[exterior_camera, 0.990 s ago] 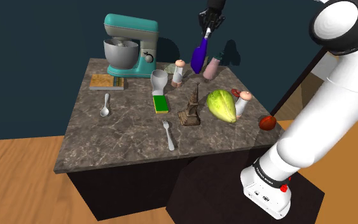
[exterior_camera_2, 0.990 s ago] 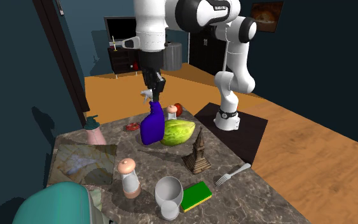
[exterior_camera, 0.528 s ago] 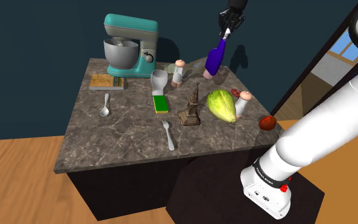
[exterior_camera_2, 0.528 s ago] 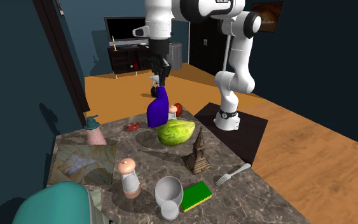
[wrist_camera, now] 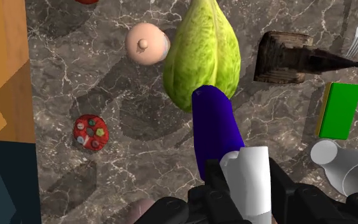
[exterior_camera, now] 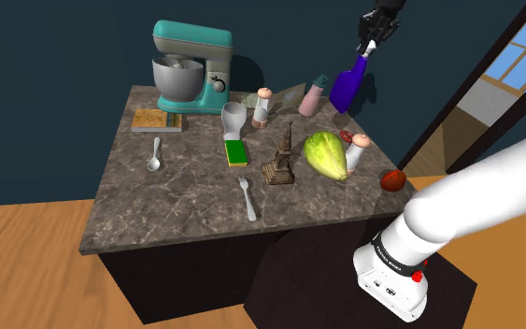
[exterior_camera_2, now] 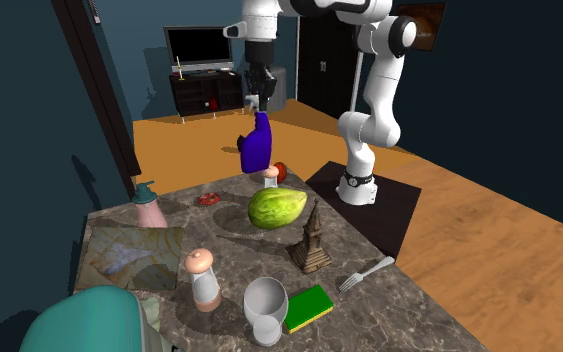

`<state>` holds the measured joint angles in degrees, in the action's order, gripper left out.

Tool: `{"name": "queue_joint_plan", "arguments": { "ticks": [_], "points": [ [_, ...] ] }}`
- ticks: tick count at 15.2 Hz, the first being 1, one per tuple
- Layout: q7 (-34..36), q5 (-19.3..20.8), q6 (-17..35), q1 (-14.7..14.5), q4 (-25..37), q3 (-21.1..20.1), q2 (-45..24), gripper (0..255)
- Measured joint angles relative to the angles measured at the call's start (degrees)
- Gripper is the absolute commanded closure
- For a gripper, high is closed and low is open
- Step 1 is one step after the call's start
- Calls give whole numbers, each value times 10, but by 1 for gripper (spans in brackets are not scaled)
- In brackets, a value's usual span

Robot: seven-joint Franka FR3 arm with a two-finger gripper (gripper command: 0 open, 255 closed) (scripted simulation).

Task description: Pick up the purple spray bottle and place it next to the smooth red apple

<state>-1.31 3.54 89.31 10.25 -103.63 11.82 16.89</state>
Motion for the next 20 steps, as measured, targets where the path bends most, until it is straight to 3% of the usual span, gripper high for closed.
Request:
{"name": "queue_joint_plan", "arguments": {
  "ticks": [6, 16, 20],
  "points": [
    [-50, 24, -42, 23, -27, 29, 74, 255],
    [-156, 73, -119, 59, -11, 95, 147, 255],
    [-169, 84, -111, 66, -39, 104, 170, 255]
  ]
}}
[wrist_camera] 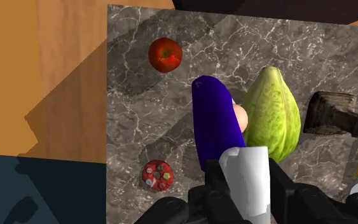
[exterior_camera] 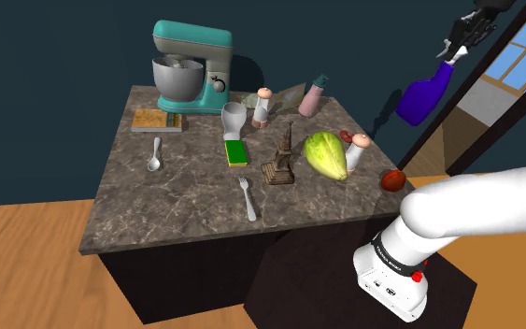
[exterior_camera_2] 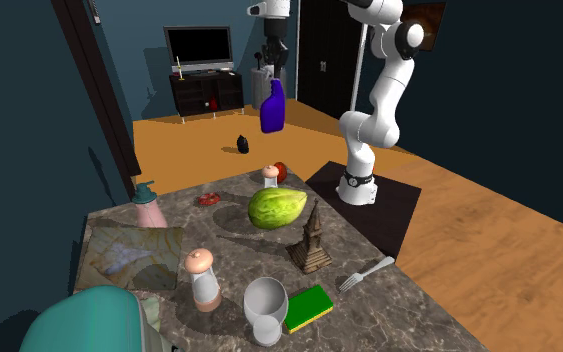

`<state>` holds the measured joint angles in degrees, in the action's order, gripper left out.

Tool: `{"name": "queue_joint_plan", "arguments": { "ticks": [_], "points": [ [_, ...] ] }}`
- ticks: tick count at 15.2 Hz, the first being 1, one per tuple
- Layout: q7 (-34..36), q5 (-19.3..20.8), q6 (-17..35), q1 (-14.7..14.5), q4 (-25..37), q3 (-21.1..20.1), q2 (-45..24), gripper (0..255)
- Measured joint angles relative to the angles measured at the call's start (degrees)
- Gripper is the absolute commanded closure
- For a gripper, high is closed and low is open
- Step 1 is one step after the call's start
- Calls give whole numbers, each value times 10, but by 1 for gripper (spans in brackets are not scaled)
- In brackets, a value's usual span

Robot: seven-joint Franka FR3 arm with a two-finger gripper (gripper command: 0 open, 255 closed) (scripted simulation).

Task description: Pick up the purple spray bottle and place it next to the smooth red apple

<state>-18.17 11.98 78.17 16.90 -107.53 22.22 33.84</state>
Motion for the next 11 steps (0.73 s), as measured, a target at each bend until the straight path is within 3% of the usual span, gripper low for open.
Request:
{"name": "queue_joint_plan", "arguments": {
  "ticks": [11],
  "points": [
    [9, 13, 75, 9, -113, 5, 38, 255]
  ]
}}
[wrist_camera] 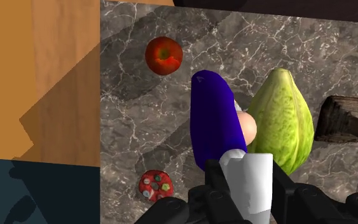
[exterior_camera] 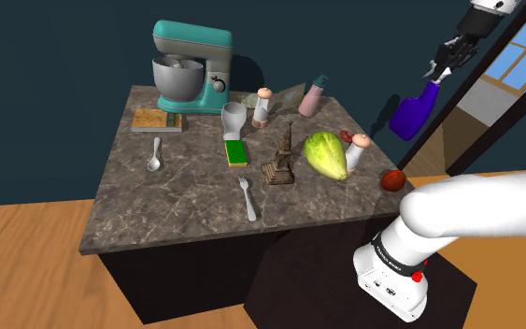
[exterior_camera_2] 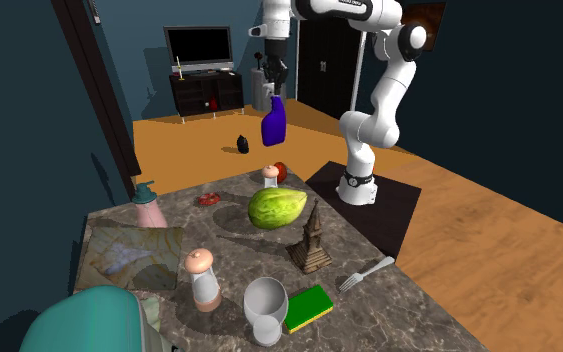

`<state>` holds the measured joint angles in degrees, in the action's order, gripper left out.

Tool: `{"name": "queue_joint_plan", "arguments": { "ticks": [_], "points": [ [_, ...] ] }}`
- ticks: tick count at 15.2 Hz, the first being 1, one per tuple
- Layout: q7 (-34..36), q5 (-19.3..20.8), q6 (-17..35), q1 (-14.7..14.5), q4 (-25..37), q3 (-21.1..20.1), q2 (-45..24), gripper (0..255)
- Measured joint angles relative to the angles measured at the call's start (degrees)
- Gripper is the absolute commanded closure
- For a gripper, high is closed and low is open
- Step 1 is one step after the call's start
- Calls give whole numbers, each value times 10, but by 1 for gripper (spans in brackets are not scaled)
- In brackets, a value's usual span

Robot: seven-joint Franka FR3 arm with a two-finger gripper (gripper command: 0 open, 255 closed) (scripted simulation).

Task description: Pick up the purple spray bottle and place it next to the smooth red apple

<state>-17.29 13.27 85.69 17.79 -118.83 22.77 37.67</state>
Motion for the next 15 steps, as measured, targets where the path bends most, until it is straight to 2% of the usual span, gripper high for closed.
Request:
{"name": "queue_joint_plan", "arguments": {
  "ticks": [15],
  "points": [
    [9, 20, 104, 12, -137, 16, 33, 255]
  ]
}}
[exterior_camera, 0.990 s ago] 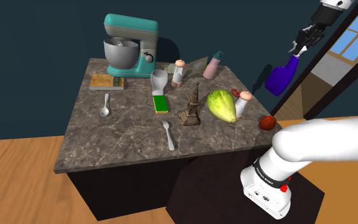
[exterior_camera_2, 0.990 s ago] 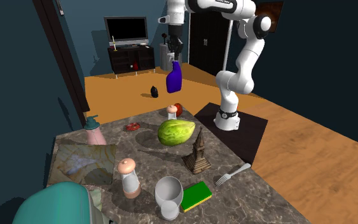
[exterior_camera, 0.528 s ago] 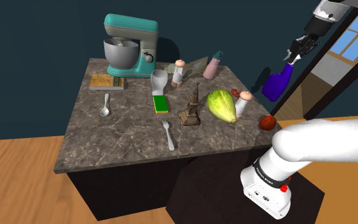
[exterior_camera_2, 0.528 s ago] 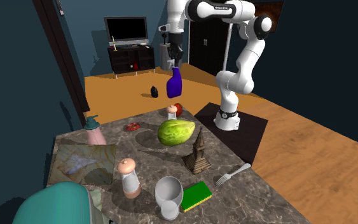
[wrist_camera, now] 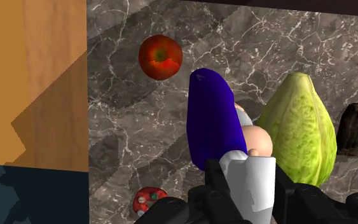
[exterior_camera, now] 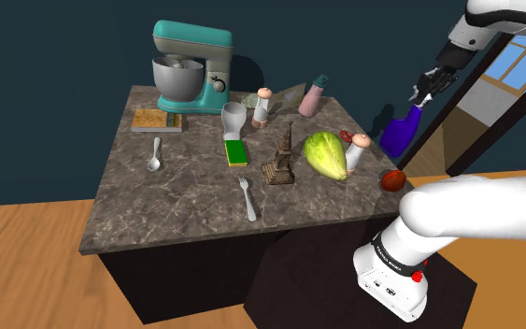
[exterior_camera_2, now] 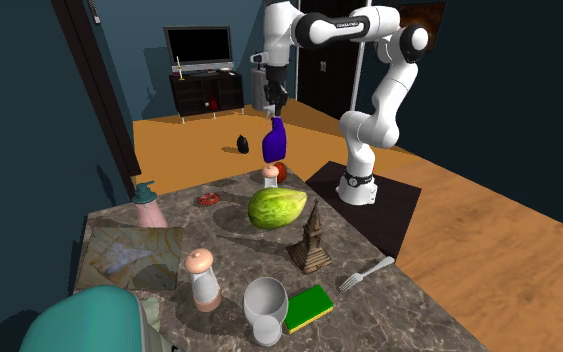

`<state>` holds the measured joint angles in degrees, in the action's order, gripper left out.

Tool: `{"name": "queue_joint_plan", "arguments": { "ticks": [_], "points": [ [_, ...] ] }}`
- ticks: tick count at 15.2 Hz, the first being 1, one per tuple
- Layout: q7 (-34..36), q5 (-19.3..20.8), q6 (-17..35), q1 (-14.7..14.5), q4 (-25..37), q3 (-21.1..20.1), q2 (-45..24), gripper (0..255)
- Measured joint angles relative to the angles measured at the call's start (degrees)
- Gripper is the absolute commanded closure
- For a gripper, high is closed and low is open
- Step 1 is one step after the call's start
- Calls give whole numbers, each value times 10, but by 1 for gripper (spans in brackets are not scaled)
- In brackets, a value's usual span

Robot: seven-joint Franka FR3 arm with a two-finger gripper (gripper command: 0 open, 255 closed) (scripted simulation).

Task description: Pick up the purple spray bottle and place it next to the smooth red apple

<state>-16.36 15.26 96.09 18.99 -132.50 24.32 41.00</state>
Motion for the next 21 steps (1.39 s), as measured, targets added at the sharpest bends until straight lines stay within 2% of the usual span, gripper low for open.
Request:
{"name": "queue_joint_plan", "arguments": {
  "ticks": [21],
  "points": [
    [6, 34, 160, 14, -154, 41, -6, 255]
  ]
}}
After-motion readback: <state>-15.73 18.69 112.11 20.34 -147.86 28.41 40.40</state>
